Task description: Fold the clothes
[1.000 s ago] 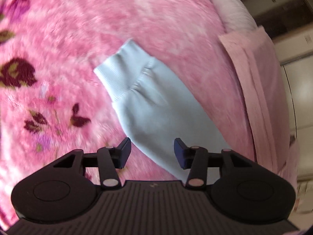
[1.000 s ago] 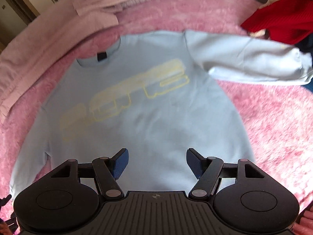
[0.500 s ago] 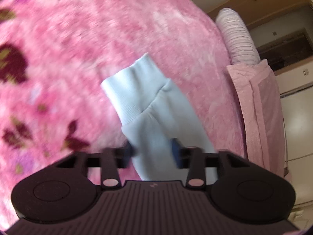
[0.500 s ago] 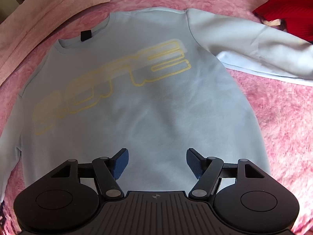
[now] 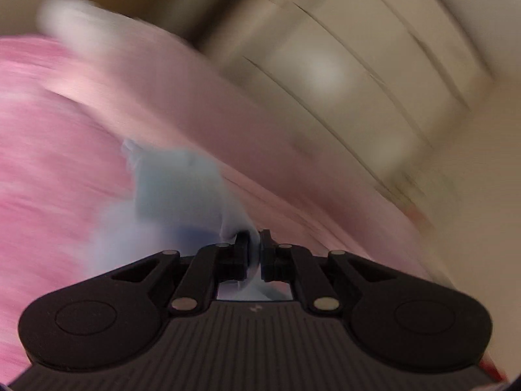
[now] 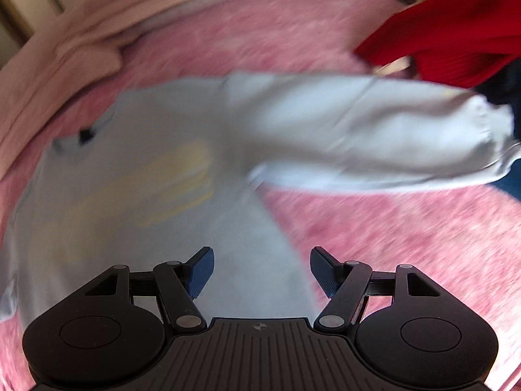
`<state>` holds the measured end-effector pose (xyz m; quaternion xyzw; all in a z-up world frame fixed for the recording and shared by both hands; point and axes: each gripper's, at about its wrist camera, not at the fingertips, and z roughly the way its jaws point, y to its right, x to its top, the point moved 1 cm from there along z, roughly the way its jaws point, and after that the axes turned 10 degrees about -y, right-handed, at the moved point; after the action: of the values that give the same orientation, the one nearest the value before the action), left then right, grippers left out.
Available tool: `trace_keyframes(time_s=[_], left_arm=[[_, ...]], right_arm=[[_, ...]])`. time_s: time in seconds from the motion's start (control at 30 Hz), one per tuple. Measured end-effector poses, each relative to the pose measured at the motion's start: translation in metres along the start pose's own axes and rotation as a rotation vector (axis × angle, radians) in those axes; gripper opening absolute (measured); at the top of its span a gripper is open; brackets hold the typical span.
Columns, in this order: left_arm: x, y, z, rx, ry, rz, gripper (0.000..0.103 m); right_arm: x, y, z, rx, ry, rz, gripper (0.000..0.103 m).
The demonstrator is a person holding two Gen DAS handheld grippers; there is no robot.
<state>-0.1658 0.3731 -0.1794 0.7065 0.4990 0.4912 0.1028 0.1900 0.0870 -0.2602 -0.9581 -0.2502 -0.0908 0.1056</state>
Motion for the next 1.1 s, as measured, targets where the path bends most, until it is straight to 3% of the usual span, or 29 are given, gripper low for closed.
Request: trace_keyframes(time_s=[0.1,0.2,0.3,0.37,0.57,0.63,0.7,0.83,0.93,1.0,1.1], left_arm=[[-0.05,0.048,0.061,-0.102,-0.245,0.062,0.025],[-0.096,0.058,0.105,-0.041,-0.463,0.121,0.027],[-0.12,0.043,0.115,0.078,-0.566,0.195,0.026],[-0.12,0.022,0.11,0.144,-0.586,0.196,0.026],[-0.095,-0.035,0.095,0.322,-0.538,0.186,0.026],[-0.087,-0.049,0.092,0.366,-0.52,0.196,0.026],[-0.083,-0.057,0.09,0.389,-0.514,0.193,0.026],[-0.085,-0.069,0.078,0.402,-0.511,0.173,0.026],[-0.087,-0.076,0.076,0.411,-0.509,0.17,0.025],[-0.086,-0.078,0.079,0.425,-0.495,0.163,0.025],[-0.082,-0.08,0.08,0.448,-0.466,0.147,0.023]], right_arm=[[0.014,0.017,-0.009,-0.007,0.035,0.036,0.069],[0.023,0.028,-0.01,-0.001,0.052,0.065,0.069],[0.028,0.029,-0.002,0.024,0.053,0.071,0.069],[0.028,0.026,0.005,0.08,0.053,0.073,0.069],[0.039,-0.005,0.046,0.437,0.004,0.171,0.068],[0.045,-0.018,0.062,0.502,-0.003,0.19,0.067],[0.054,-0.029,0.081,0.516,-0.016,0.201,0.049],[0.072,-0.041,0.117,0.51,-0.05,0.27,0.049],[0.08,-0.047,0.124,0.521,-0.023,0.261,0.049],[0.076,-0.049,0.119,0.496,0.005,0.229,0.004],[0.065,-0.049,0.106,0.443,0.061,0.167,0.004]])
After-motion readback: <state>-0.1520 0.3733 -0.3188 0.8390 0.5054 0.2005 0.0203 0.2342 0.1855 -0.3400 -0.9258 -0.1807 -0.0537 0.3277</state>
